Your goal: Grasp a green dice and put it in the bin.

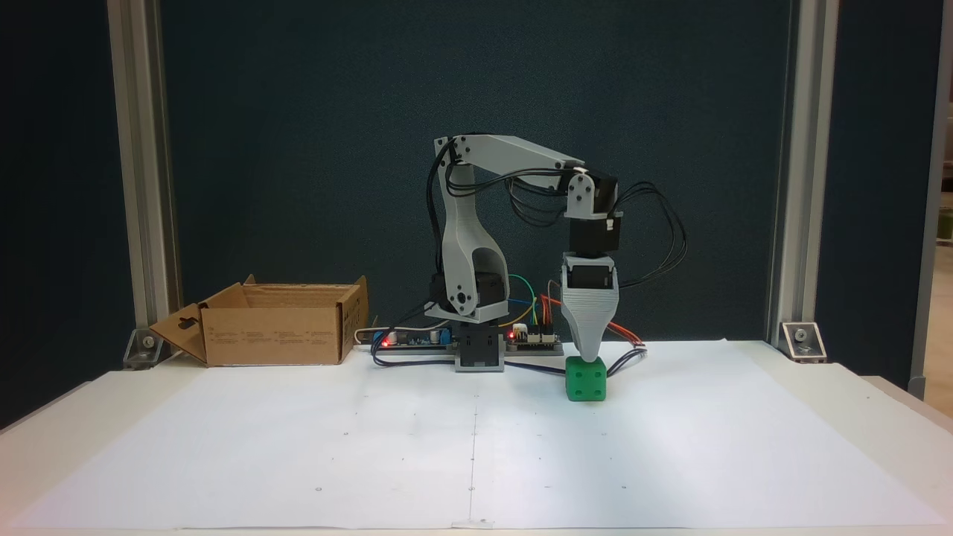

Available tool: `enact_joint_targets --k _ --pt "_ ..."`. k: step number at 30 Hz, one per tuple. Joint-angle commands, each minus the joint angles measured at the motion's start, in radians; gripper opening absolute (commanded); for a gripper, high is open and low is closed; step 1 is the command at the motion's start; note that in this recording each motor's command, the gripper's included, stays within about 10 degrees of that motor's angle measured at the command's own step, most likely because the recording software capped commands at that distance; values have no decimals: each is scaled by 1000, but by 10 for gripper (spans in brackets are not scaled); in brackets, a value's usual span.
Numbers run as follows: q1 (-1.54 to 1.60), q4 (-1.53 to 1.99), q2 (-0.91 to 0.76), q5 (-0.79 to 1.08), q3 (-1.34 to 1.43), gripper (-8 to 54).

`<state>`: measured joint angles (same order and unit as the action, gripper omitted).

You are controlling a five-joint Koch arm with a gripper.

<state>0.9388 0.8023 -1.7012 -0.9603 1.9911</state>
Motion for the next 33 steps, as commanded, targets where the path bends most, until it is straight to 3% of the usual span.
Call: enact_joint_targets --k 1,33 --pt "0 -6 -5 -72 -18 427" --pt "0 -110 103 -72 57 421"
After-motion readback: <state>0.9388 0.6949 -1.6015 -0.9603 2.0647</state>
